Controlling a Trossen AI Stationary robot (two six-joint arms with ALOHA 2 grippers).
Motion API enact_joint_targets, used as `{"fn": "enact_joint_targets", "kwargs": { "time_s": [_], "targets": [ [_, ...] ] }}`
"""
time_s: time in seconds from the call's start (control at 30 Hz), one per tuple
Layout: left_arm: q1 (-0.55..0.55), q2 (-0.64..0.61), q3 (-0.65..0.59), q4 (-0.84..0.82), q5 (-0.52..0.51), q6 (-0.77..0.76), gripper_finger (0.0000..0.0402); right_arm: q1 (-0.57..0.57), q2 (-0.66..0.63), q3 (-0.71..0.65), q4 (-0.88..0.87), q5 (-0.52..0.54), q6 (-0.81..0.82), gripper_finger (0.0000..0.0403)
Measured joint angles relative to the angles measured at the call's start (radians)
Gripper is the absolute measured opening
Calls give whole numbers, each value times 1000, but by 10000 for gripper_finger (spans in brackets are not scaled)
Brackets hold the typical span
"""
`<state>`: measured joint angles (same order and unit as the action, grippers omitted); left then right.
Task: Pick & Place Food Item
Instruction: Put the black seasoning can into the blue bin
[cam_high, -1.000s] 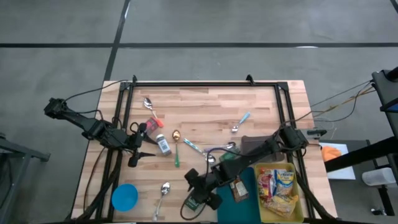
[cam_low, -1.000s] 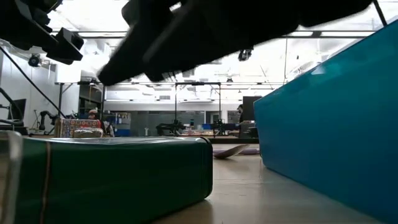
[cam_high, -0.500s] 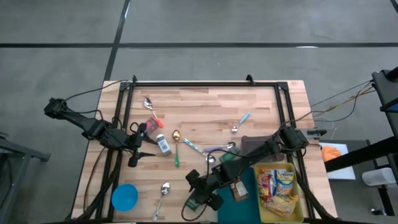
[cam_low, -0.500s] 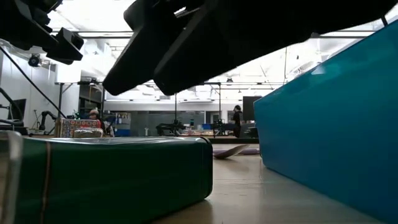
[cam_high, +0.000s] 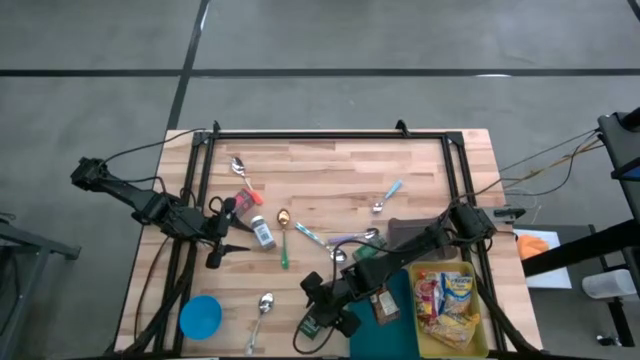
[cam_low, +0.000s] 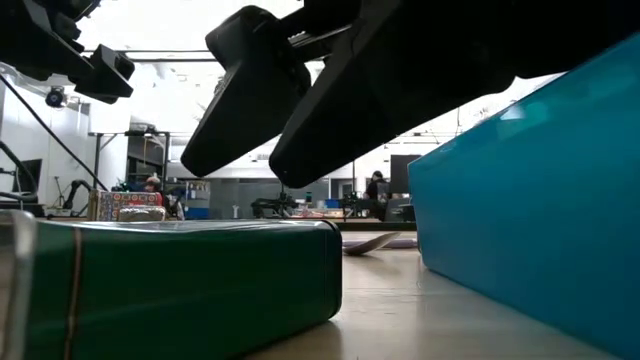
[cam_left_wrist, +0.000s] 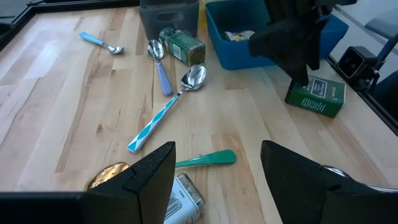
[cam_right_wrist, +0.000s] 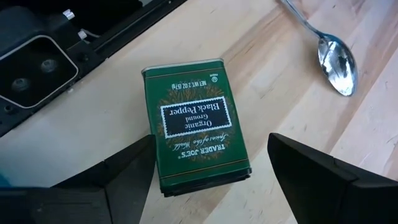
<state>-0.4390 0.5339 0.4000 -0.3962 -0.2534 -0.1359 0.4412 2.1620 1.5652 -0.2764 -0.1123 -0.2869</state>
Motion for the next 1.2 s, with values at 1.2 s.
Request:
{"fn": "enact_joint_targets", "kwargs": {
  "time_s": [1.2],
  "targets": [
    [0, 0, 0, 0, 0, 0, 241, -13, 1, 63, -20, 112, 217, 306]
  ]
}}
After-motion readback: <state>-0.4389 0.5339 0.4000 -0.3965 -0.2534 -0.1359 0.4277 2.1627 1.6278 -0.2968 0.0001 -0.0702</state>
